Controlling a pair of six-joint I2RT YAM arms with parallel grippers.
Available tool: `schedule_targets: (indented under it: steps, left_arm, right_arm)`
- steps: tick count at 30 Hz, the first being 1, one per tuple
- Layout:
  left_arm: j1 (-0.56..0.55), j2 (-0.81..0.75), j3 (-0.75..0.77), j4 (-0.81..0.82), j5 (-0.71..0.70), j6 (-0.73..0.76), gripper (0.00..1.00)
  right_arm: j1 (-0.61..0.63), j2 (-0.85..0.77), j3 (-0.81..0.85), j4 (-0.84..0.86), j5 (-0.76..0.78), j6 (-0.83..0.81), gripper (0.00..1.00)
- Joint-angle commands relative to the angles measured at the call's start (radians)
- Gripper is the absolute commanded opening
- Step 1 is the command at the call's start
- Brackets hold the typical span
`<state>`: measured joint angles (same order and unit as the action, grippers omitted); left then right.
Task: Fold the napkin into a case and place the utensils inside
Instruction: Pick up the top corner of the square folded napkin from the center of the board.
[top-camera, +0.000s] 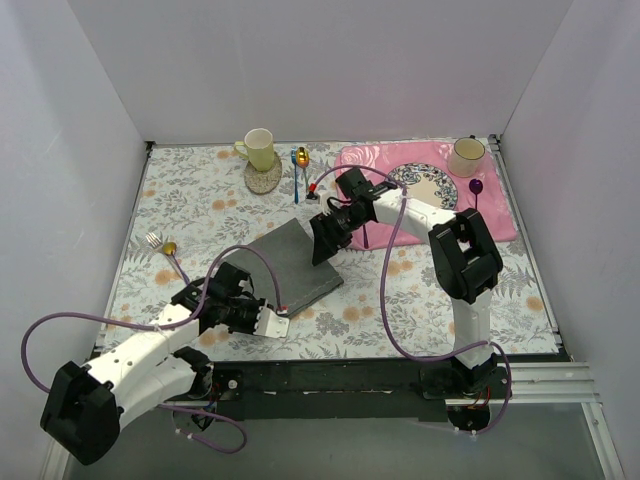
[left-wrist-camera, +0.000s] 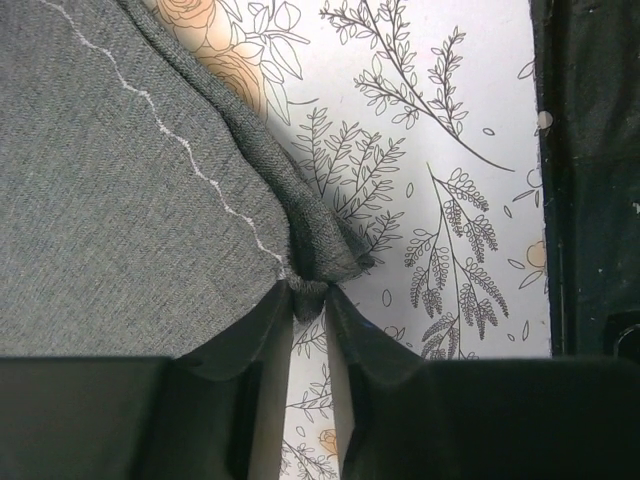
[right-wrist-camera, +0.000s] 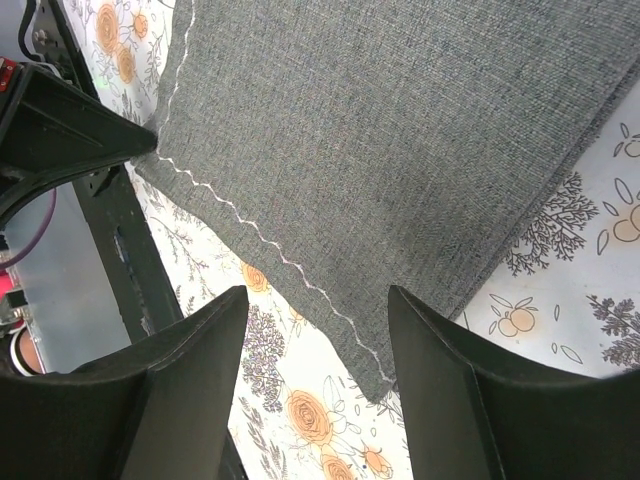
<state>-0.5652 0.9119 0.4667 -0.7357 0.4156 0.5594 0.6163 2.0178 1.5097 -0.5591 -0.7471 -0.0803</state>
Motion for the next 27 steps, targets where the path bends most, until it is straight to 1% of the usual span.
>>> schedule_targets:
  steps: [1, 6, 8, 10, 12, 16, 27]
  left_arm:
    - [-0.001, -0.021, 0.049, -0.033, 0.032, 0.002, 0.17]
    - [-0.002, 0.010, 0.079, -0.018, 0.015, -0.006, 0.07]
    - [-0.002, 0.022, 0.087, -0.005, 0.018, -0.010, 0.06]
    - [-0.001, 0.044, 0.099, 0.004, 0.022, -0.013, 0.09]
    - [-0.001, 0.056, 0.111, 0.010, 0.025, -0.019, 0.17]
    - [-0.001, 0.074, 0.112, 0.012, 0.026, 0.011, 0.24]
    - [-0.002, 0.073, 0.110, 0.025, -0.003, 0.033, 0.28]
  right_arm:
    - [-0.006, 0.009, 0.018, 0.008, -0.040, 0.008, 0.66]
    - [-0.006, 0.009, 0.014, 0.007, -0.044, 0.008, 0.66]
    - [-0.006, 0.010, 0.012, 0.007, -0.047, 0.008, 0.66]
    - [-0.006, 0.010, 0.009, 0.007, -0.051, 0.007, 0.66]
    - [-0.006, 0.010, 0.006, 0.007, -0.049, 0.005, 0.66]
    - [-0.007, 0.013, 0.001, 0.007, -0.051, 0.007, 0.65]
    - [-0.009, 0.013, 0.001, 0.007, -0.057, 0.007, 0.65]
